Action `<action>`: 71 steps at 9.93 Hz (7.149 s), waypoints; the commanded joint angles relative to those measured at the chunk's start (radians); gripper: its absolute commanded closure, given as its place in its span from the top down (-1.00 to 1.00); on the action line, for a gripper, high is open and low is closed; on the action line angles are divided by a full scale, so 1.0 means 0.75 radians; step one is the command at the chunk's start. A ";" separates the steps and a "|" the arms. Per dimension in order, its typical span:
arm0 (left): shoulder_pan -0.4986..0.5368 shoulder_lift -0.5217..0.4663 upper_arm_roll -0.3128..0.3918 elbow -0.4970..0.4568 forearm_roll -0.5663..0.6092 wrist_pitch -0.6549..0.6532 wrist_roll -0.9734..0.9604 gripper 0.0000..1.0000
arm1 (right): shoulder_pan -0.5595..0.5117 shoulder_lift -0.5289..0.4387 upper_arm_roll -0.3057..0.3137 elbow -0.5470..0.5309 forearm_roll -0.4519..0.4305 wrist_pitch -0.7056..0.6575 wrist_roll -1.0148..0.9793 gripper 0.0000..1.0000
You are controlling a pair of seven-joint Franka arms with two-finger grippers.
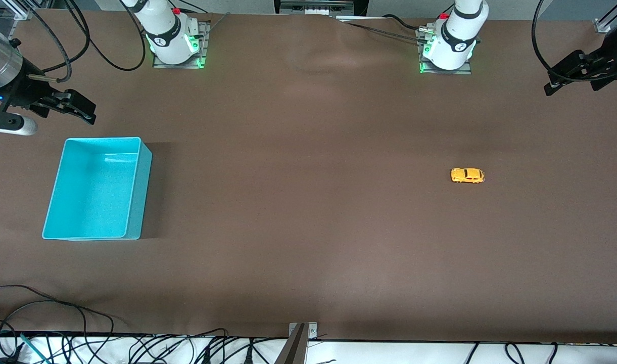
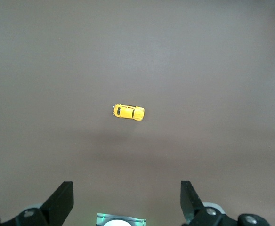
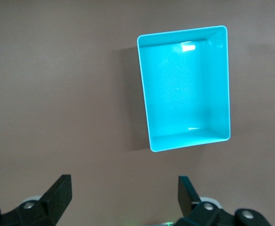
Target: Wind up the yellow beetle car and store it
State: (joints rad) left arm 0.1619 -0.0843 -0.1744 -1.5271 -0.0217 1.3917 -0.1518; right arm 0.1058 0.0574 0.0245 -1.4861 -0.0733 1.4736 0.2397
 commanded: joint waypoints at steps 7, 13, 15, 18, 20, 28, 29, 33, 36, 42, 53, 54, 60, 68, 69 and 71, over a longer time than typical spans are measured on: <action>-0.001 -0.004 -0.003 0.009 0.010 -0.011 -0.012 1.00 | -0.016 -0.021 -0.029 -0.002 -0.013 -0.052 -0.084 1.00; -0.001 -0.004 -0.003 0.011 0.010 -0.011 -0.012 1.00 | -0.016 -0.013 -0.026 -0.002 -0.013 -0.008 -0.060 1.00; 0.001 -0.004 -0.003 0.011 0.010 -0.011 -0.012 1.00 | -0.016 -0.021 -0.029 -0.002 -0.011 -0.026 -0.060 1.00; 0.001 -0.004 -0.003 0.009 0.010 -0.011 -0.012 1.00 | -0.016 -0.028 -0.031 -0.015 -0.011 -0.067 -0.060 1.00; 0.003 -0.004 -0.003 0.007 0.010 -0.025 -0.012 1.00 | -0.018 -0.013 -0.053 -0.019 -0.011 -0.051 -0.060 1.00; 0.005 -0.108 -0.005 -0.135 0.023 0.089 0.045 1.00 | -0.016 -0.046 -0.072 -0.002 0.000 -0.075 -0.078 1.00; 0.007 -0.167 -0.003 -0.219 0.019 0.136 0.077 1.00 | -0.014 -0.088 -0.067 -0.007 0.000 -0.075 -0.076 1.00; 0.013 -0.160 -0.001 -0.212 0.011 0.133 0.063 1.00 | 0.010 -0.038 -0.063 -0.009 0.002 -0.083 -0.060 1.00; 0.015 -0.156 0.008 -0.210 0.010 0.128 0.055 1.00 | 0.025 0.019 -0.067 -0.013 -0.039 -0.097 -0.046 1.00; 0.038 -0.145 0.016 -0.204 0.008 0.120 0.053 1.00 | 0.029 0.003 -0.067 -0.023 -0.041 -0.136 -0.043 1.00; 0.038 -0.104 0.014 -0.152 0.029 -0.010 -0.182 1.00 | 0.033 0.038 -0.067 -0.015 -0.025 -0.142 -0.060 1.00; 0.038 -0.102 0.022 -0.152 0.029 -0.037 -0.204 1.00 | 0.035 0.042 -0.069 -0.015 -0.027 -0.140 -0.060 1.00; 0.079 -0.080 0.042 -0.163 0.025 -0.080 -0.529 1.00 | 0.033 0.044 -0.067 -0.011 -0.025 -0.138 -0.060 1.00; 0.201 0.036 0.042 -0.140 -0.059 -0.058 -0.983 1.00 | 0.031 0.044 -0.069 -0.009 -0.021 -0.138 -0.060 1.00; 0.189 0.041 0.038 -0.142 -0.059 -0.035 -1.079 1.00 | 0.029 0.044 -0.069 -0.009 -0.019 -0.138 -0.060 1.00; 0.169 0.071 0.034 -0.156 -0.083 0.069 -1.316 1.00 | 0.027 0.044 -0.069 -0.009 -0.017 -0.136 -0.060 1.00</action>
State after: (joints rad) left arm 0.3009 -0.0571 -0.1478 -1.6648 -0.0569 1.4115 -1.0322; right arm 0.1271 0.0881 -0.0267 -1.5035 -0.0925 1.3742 0.1954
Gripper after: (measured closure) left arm 0.000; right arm 0.000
